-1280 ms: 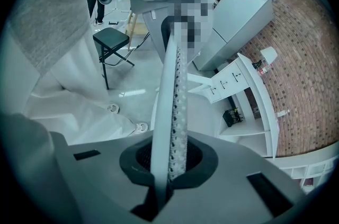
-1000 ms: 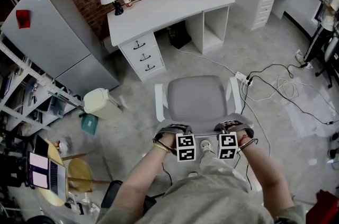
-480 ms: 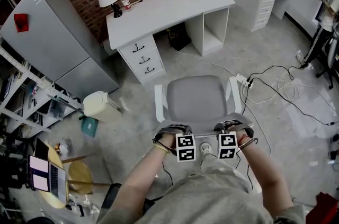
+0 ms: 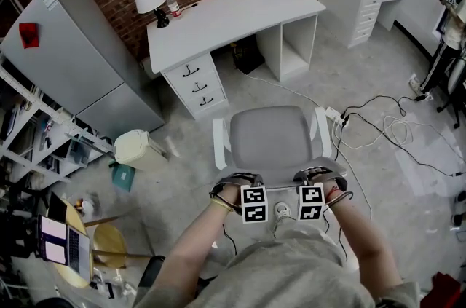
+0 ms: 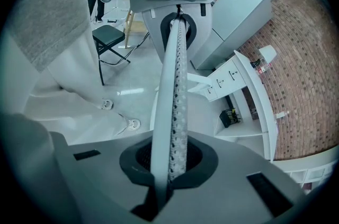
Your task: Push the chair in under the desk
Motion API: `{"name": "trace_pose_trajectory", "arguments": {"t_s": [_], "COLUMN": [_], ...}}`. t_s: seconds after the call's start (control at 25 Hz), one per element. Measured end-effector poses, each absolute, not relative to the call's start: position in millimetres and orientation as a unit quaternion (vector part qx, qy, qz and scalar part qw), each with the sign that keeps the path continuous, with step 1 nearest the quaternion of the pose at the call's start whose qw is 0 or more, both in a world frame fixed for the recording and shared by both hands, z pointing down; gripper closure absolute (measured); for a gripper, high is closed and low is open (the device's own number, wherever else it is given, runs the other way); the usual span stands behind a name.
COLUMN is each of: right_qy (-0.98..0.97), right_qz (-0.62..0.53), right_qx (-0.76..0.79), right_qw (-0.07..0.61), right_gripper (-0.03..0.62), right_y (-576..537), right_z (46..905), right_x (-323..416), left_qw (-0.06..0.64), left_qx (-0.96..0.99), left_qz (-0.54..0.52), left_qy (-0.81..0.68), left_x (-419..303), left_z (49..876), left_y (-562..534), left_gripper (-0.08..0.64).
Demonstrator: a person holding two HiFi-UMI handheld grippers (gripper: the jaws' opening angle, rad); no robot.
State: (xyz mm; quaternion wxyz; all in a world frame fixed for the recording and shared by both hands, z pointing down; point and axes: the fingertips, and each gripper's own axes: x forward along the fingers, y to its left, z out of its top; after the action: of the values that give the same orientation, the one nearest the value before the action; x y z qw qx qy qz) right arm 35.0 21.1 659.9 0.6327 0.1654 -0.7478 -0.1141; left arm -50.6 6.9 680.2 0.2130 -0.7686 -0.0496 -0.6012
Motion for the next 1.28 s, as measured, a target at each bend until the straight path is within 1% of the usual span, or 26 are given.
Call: {"name": "trace_pose_trajectory", "arguments": {"t_s": [1.28], "right_qy": [-0.751], "right_qz": [-0.124], "right_qx": [0.15], "right_qw": [0.631], "right_gripper": [0.58], "right_y": [-43], "right_z": [658], "right_x": [66], "left_qw": [0.203], "left_qx": [-0.768], "left_qz": [-0.606], "left_qy": [-0.036], "left_x": [-21], "left_z": [678], "left_y": [-55], "left_gripper": [0.522]}}
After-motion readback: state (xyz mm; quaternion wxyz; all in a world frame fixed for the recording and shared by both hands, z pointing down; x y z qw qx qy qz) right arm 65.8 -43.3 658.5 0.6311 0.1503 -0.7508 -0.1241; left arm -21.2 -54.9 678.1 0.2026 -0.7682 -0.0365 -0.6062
